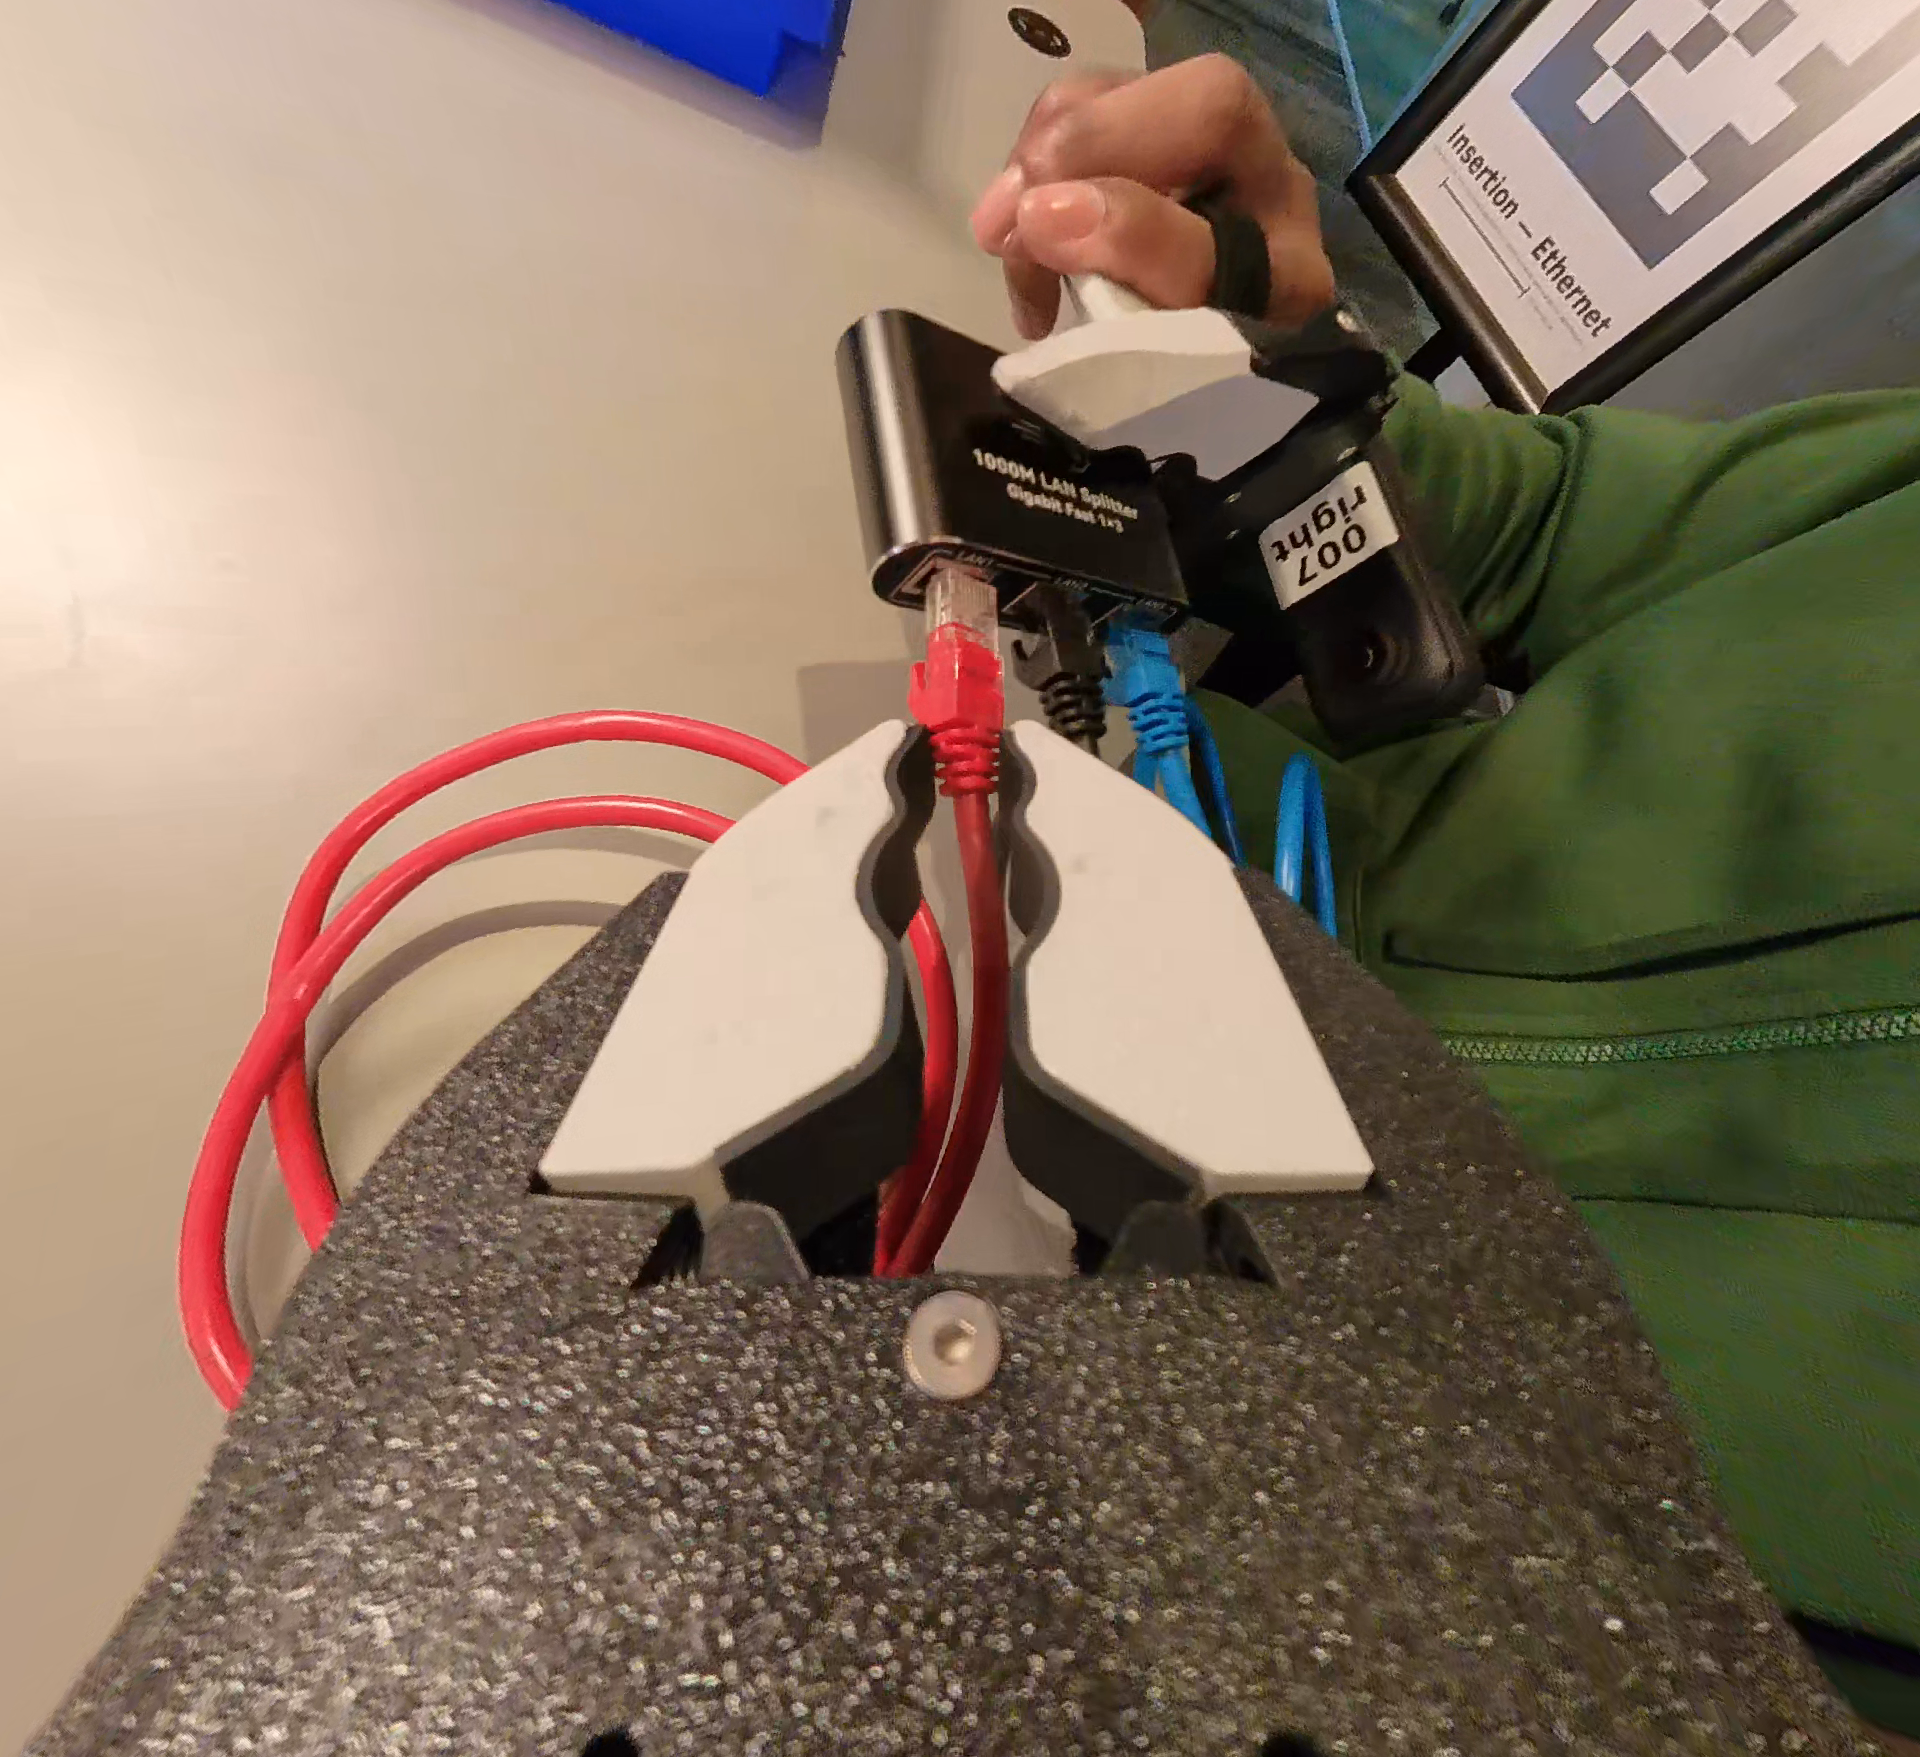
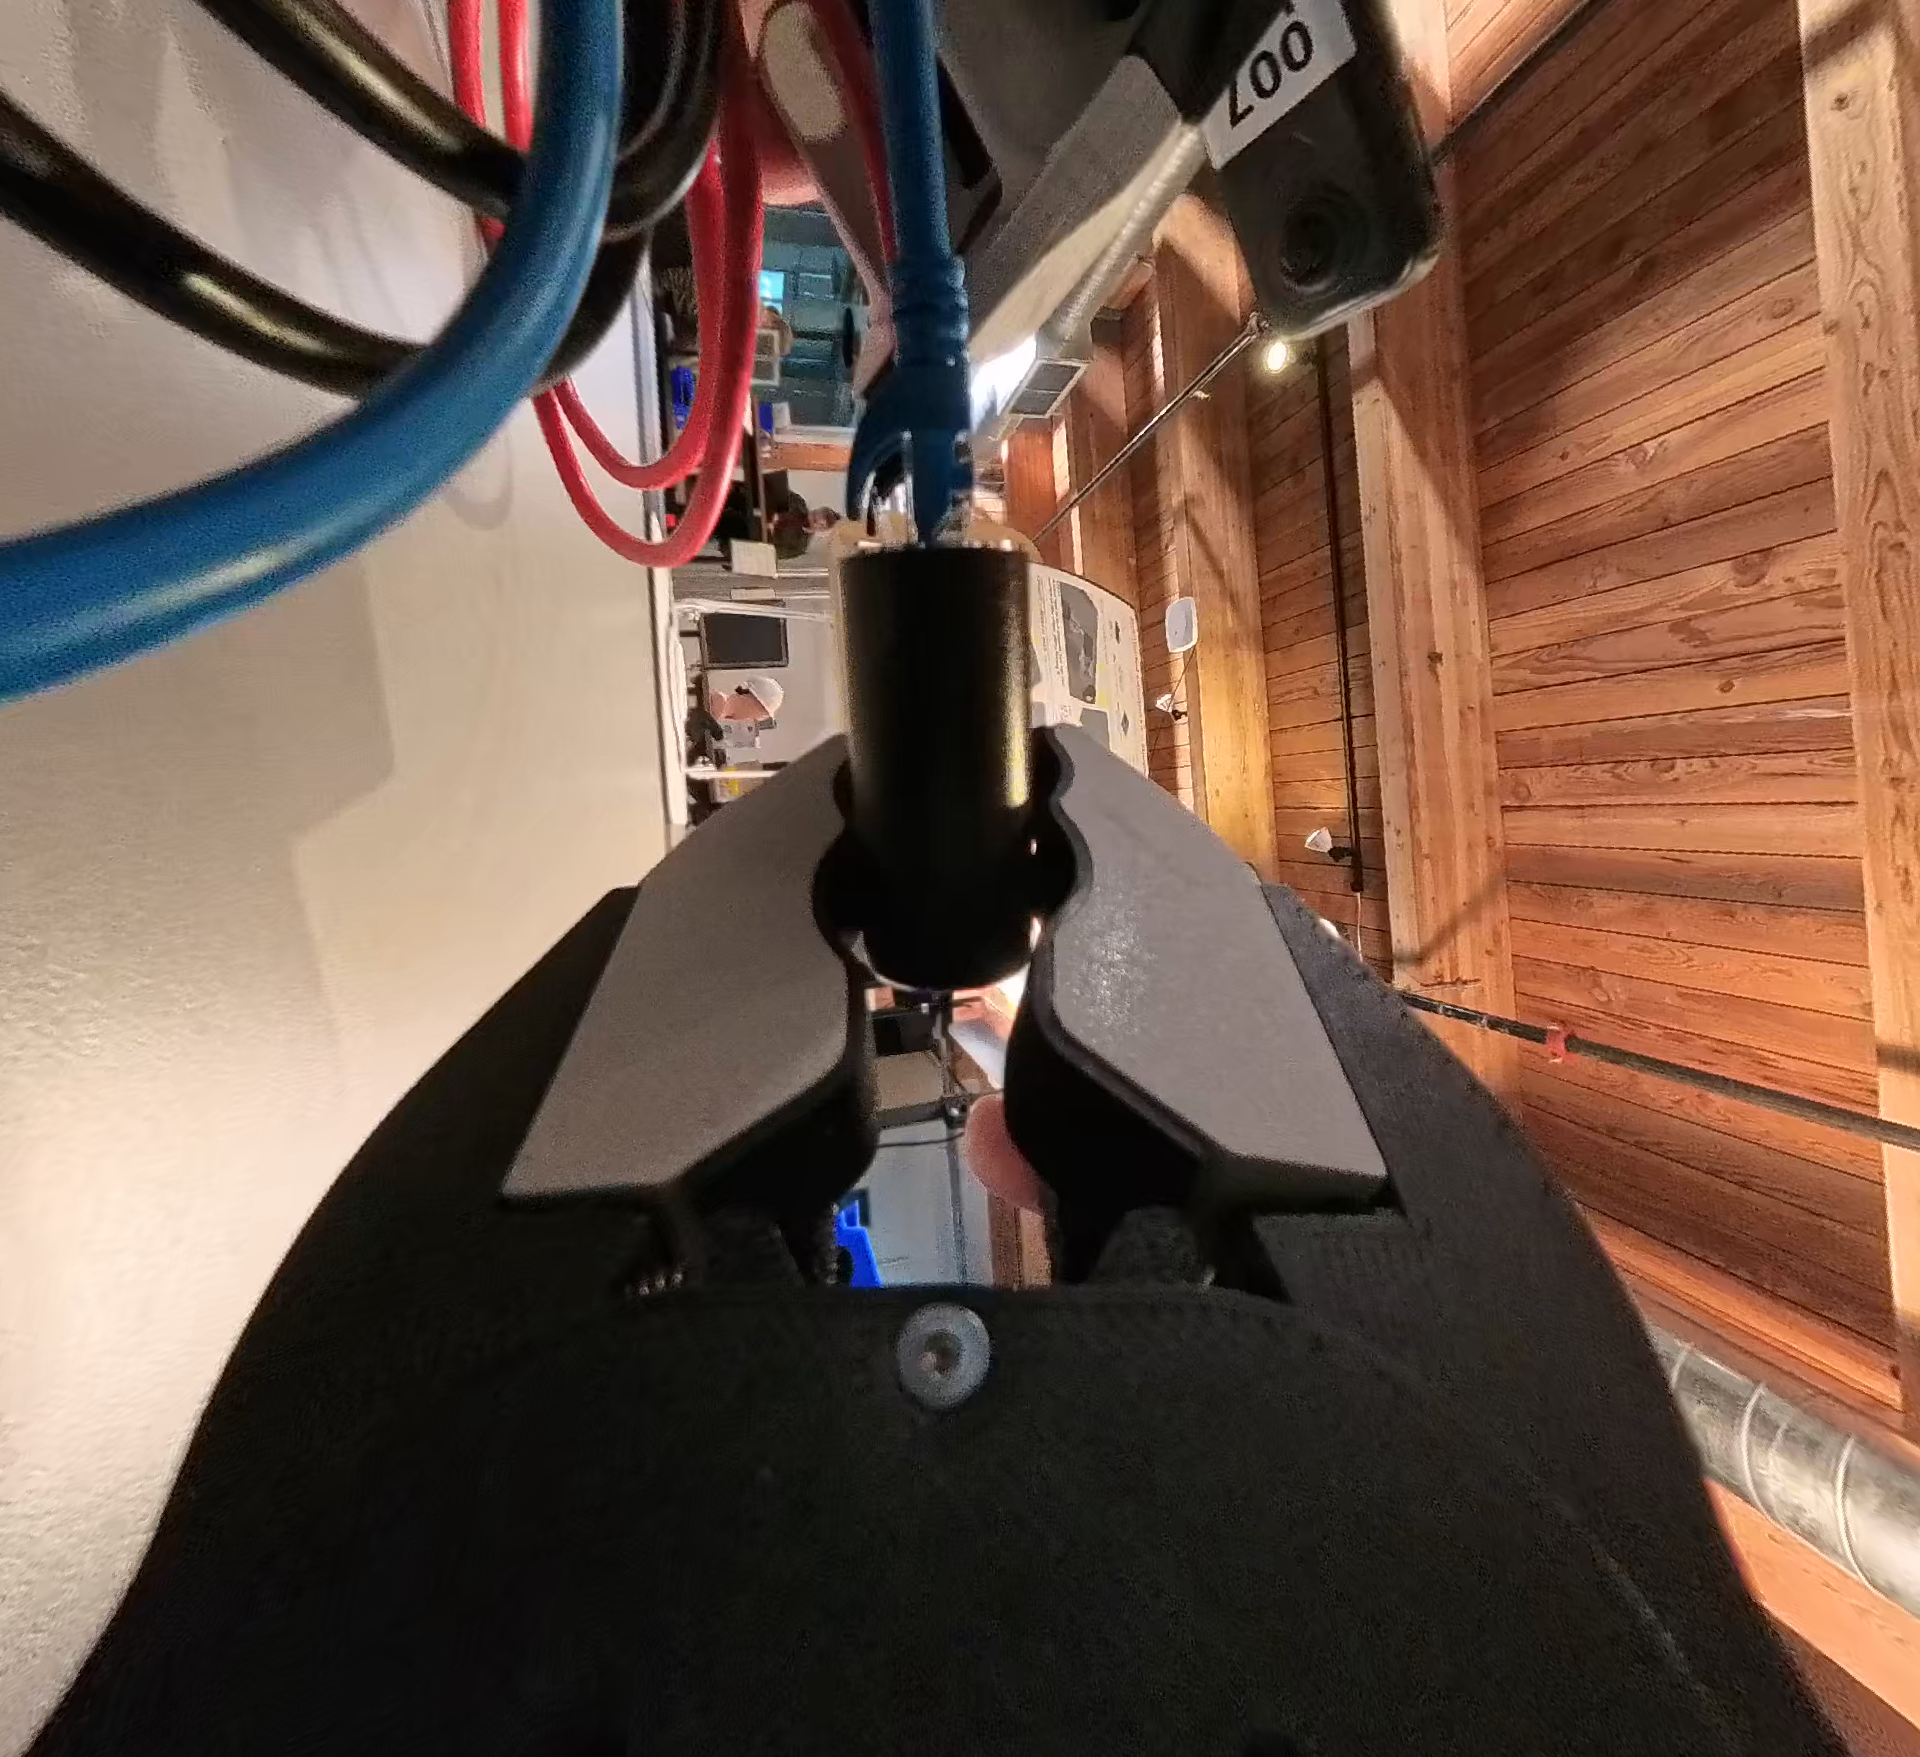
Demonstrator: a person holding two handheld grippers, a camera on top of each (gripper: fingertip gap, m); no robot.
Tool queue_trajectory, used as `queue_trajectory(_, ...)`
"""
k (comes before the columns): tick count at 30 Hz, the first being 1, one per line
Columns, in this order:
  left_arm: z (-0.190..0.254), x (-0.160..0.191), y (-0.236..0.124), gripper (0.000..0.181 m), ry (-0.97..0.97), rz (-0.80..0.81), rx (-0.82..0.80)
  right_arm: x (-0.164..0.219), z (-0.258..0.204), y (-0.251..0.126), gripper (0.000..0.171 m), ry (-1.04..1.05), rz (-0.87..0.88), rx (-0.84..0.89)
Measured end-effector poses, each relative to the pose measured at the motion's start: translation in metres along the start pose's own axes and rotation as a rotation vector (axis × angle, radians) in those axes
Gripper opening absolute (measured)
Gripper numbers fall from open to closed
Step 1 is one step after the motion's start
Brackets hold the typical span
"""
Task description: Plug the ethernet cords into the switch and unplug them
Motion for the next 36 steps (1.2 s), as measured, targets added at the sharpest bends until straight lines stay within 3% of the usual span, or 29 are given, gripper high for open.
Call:
queue_trajectory(25, -0.009, 0.008, 0.005, 0.012, -0.134, 0.073, 0.048, -0.01, -0.008, -0.001, 0.028, -0.057, 0.057, -0.029)
queue_trajectory(36, -0.01, 0.017, 0.004, 0.013, -0.076, -0.074, 0.099, -0.028, -0.015, -0.006, 0.028, -0.014, 0.178, -0.089)
Point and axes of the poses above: each gripper's, where its closed fingertips meet, y out along the fingers, x out of its underside, z = x × y across the jaws, the point moved 3 cm from there along -y, back along the fingers, and after that the axes turned 14 degrees about x, right-handed, at the moved point
